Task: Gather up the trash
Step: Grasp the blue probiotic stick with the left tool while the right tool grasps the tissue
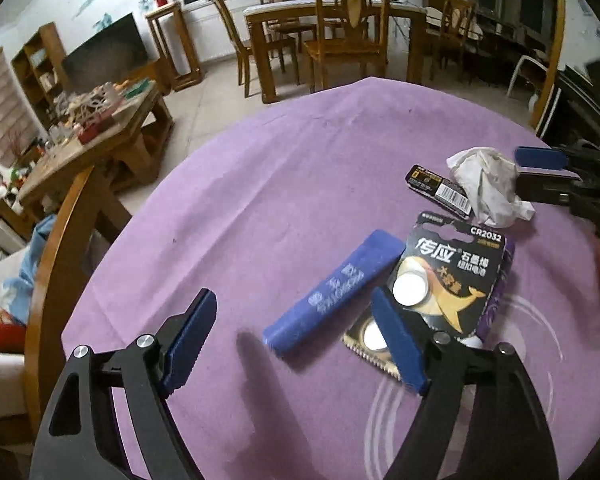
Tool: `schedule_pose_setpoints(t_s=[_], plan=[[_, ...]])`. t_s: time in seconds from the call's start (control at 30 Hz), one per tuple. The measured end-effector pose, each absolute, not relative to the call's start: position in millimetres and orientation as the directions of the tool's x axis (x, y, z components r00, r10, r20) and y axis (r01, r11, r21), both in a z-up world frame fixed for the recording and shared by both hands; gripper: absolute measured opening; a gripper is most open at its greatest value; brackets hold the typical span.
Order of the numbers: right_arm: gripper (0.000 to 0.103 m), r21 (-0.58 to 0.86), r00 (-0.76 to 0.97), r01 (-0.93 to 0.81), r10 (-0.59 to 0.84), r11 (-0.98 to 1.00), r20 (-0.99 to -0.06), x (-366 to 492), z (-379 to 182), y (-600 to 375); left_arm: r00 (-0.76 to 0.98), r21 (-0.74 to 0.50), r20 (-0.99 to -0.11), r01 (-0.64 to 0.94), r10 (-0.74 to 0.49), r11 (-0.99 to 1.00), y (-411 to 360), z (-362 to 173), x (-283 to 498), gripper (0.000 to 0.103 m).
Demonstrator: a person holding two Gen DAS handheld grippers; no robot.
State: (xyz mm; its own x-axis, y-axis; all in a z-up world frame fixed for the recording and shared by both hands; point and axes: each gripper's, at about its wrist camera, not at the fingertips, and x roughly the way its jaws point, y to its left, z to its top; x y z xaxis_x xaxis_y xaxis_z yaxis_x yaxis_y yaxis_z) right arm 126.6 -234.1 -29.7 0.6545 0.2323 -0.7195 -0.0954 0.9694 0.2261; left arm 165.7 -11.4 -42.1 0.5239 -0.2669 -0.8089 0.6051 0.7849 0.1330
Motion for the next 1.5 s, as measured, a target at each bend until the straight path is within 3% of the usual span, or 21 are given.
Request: schedule_pose_setpoints(t_s=[0.03, 0.2, 0.27, 0.4, 0.57, 0.67, 0.83, 1.23, 1.27, 1.37, 1.5], plan=[[0.078, 0.220, 0.647, -0.096, 0.228, 0.971, -0.727, 133.8, -34.2, -229.1, 0.527, 0.143, -0.808, 0.611, -0.264, 0.779, -14.0, -44.5, 166.3, 0.075], [0.042, 0.076, 0.636, -0.083, 0.112, 0.994, -0.763, 146.8, -47.6, -207.2, 0.595, 0.220, -0.761, 0.612, -0.259, 0.760, -24.0, -47.7, 169.9, 0.075], [0.035, 0.067, 0.637, -0.086, 0.106, 0.994, -0.764, 147.1, -48.0, -206.3, 0.595, 0.196, -0.757, 0.602, -0.271, 0.774, -24.3, -48.2, 172.5, 0.074], [0.024, 0.154, 0.639, -0.067, 0.161, 0.986, -0.752, 146.0, -51.0, -224.0, 0.589, 0.164, -0.759, 0.585, -0.277, 0.794, -24.3, -47.6, 177.5, 0.057], [0.019, 0.304, 0.647, -0.037, 0.255, 0.952, -0.718, 129.2, -51.4, -255.2, 0.592, 0.135, -0.762, 0.544, -0.264, 0.828, -20.0, -45.5, 179.8, 0.024], [0.018, 0.312, 0.677, -0.051, 0.263, 0.949, -0.688, 118.7, -42.6, -258.0, 0.594, 0.081, -0.750, 0.519, -0.291, 0.851, -9.7, -39.5, 179.6, 0.018], [0.018, 0.398, 0.687, -0.063, 0.329, 0.915, -0.648, 94.4, -33.8, -271.3, 0.591, -0.013, -0.735, 0.478, -0.332, 0.878, 11.9, -33.3, 169.9, 0.018], [0.018, 0.511, 0.706, -0.161, 0.460, 0.844, -0.538, 11.4, -0.7, -275.8, 0.539, -0.066, -0.771, 0.462, -0.339, 0.884, 18.8, -34.3, 162.3, 0.020], [0.018, 0.514, 0.706, -0.169, 0.467, 0.841, -0.533, 4.5, 0.5, -274.0, 0.539, -0.070, -0.772, 0.458, -0.339, 0.886, 18.5, -34.2, 163.8, 0.023], [0.018, 0.514, 0.699, -0.186, 0.480, 0.837, -0.529, -10.7, 3.2, -267.0, 0.536, -0.093, -0.771, 0.439, -0.343, 0.894, 14.7, -34.5, 170.0, 0.058], [0.018, 0.496, 0.695, -0.196, 0.477, 0.846, -0.538, -25.4, 4.8, -257.7, 0.539, -0.076, -0.768, 0.457, -0.344, 0.886, -0.4, -35.3, 167.0, 0.059]])
